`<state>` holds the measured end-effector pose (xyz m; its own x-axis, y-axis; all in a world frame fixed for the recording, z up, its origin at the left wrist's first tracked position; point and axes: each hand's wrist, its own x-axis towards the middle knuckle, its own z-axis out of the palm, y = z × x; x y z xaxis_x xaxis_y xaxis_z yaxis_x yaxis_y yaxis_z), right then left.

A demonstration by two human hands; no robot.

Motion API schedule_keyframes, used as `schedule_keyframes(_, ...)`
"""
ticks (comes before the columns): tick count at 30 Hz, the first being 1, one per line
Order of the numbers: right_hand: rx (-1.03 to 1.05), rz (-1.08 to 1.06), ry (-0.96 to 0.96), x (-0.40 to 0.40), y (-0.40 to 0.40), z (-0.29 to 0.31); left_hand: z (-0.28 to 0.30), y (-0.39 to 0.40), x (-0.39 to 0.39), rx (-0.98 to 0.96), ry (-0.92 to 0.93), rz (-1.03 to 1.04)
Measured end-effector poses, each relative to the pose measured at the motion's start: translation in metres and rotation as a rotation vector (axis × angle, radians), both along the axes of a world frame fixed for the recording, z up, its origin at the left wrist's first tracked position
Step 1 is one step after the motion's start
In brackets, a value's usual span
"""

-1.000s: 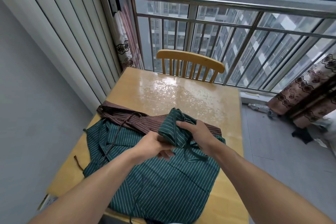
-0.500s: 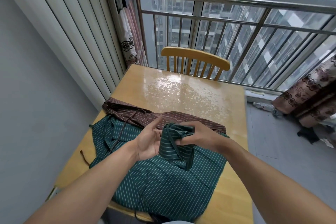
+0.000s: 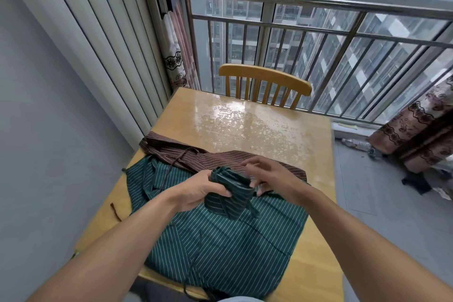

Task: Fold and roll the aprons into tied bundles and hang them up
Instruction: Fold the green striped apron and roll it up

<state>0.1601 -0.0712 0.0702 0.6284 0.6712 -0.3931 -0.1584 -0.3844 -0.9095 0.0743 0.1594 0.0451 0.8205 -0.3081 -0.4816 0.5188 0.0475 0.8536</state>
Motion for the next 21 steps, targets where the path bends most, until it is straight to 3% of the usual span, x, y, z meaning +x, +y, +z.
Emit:
schedule_keyframes(2,-0.056,-0.025,-0.072,0.005,-0.003,-0.004,0.005,0.004,-0.001,0.014,-0.017,-0.079)
schedule_keyframes(8,-0.182,0.299,-0.063,-0.005,0.006,-0.020,0.021,0.001,-0.002,0.009,-0.067,-0.163)
schedule_keyframes(17,-0.090,-0.164,-0.223,-0.009,0.000,-0.028,0.023,0.011,-0.006,-0.029,-0.059,-0.181)
schedule_keyframes(21,-0.134,-0.145,-0.385,-0.005,0.000,-0.022,0.024,0.010,-0.008,0.058,-0.070,-0.181)
